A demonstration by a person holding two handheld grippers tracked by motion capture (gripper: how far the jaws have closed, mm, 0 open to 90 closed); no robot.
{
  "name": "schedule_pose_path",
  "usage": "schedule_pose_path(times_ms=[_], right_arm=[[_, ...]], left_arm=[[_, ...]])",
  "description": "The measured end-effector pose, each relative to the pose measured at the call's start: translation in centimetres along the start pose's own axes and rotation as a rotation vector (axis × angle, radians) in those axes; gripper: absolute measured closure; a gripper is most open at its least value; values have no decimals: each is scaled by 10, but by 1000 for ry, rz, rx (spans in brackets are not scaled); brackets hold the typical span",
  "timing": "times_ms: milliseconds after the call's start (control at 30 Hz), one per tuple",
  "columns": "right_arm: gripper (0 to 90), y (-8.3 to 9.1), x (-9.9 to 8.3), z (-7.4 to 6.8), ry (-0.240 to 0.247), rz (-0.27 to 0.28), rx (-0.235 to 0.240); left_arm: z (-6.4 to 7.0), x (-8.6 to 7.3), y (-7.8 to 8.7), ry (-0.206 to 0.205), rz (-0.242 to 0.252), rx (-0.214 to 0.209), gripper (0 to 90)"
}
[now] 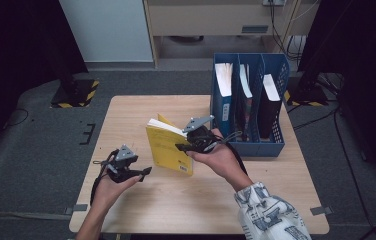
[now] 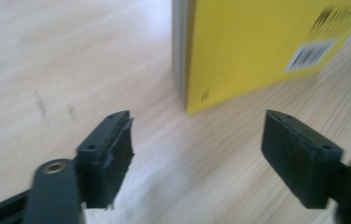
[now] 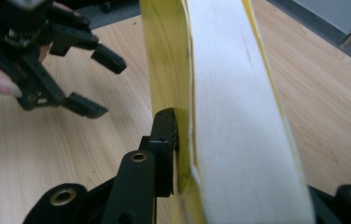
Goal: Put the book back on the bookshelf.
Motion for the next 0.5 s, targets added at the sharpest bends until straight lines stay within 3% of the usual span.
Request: schedule_pose_path(times_ms=[67, 100, 233, 500], right_arm=[[705, 1, 0, 0, -4, 2, 0], [700, 1, 0, 0, -11, 6, -1], [691, 0, 0, -1, -12, 9, -2], [647, 2, 7, -2, -13, 20, -9]], left_arm=[[0, -4, 1, -2, -12, 12, 178], [-1, -14, 1, 14, -40, 32, 150], [-3, -25, 3, 38, -48, 39, 88], [-12, -29, 4, 54, -43, 58, 90]])
Point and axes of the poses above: each handheld gripper's, and its own axes: y roughly backward along the jaws, x roughly out of its top, z roughly to its right, the point moved 2 cm from there along -y, roughly forward along the jaws, and after that the axes turned 11 degrees about -x, right-handed, at the moved point
